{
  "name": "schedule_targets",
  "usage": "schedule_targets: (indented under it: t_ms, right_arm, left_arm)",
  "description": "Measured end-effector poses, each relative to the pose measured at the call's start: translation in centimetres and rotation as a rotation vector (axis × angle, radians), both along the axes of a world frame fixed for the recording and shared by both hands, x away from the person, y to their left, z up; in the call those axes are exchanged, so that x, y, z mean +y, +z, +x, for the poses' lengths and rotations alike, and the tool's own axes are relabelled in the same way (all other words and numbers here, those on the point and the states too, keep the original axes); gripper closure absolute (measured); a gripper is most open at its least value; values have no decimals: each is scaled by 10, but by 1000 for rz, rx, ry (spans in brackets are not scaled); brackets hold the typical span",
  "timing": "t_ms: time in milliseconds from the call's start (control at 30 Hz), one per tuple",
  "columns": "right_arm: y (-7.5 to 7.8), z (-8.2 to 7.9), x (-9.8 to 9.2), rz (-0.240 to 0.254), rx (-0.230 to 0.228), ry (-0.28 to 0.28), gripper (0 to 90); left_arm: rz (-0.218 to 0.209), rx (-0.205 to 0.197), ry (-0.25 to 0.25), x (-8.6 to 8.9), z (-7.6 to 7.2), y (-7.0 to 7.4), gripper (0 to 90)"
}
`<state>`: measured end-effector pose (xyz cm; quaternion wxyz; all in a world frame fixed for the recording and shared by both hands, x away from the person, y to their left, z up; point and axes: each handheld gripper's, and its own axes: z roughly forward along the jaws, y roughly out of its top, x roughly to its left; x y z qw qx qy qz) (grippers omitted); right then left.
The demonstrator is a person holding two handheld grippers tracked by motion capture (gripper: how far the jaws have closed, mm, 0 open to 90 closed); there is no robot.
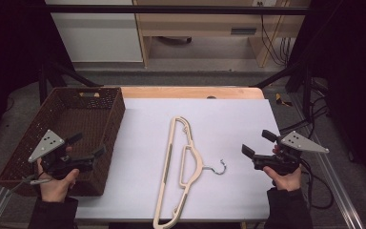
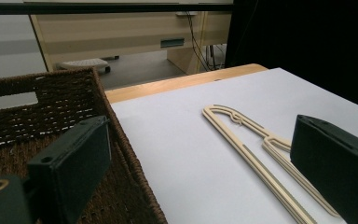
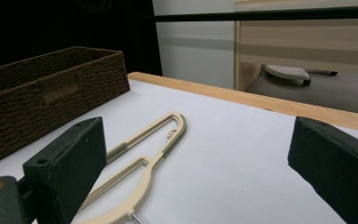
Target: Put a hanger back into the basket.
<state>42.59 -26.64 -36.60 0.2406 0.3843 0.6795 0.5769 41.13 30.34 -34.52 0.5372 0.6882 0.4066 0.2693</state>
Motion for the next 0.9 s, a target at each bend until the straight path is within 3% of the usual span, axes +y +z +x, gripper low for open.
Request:
schedule_targets:
  t_ms: [533, 767, 800, 900]
  right_arm:
    - [-15, 9, 25, -69, 41, 95, 106]
    - [-31, 17, 45, -119, 96, 163, 184]
    - [-39, 21, 52, -154, 111, 180, 202]
    - [-48, 24, 60, -178, 138, 202, 224]
  left_arm:
    - [11, 5, 0, -3, 2, -3, 48]
    - [19, 8, -10, -8, 2, -4, 48]
    - [22, 9, -13, -9, 2, -4, 48]
    - [29, 9, -21, -12, 2, -4, 48]
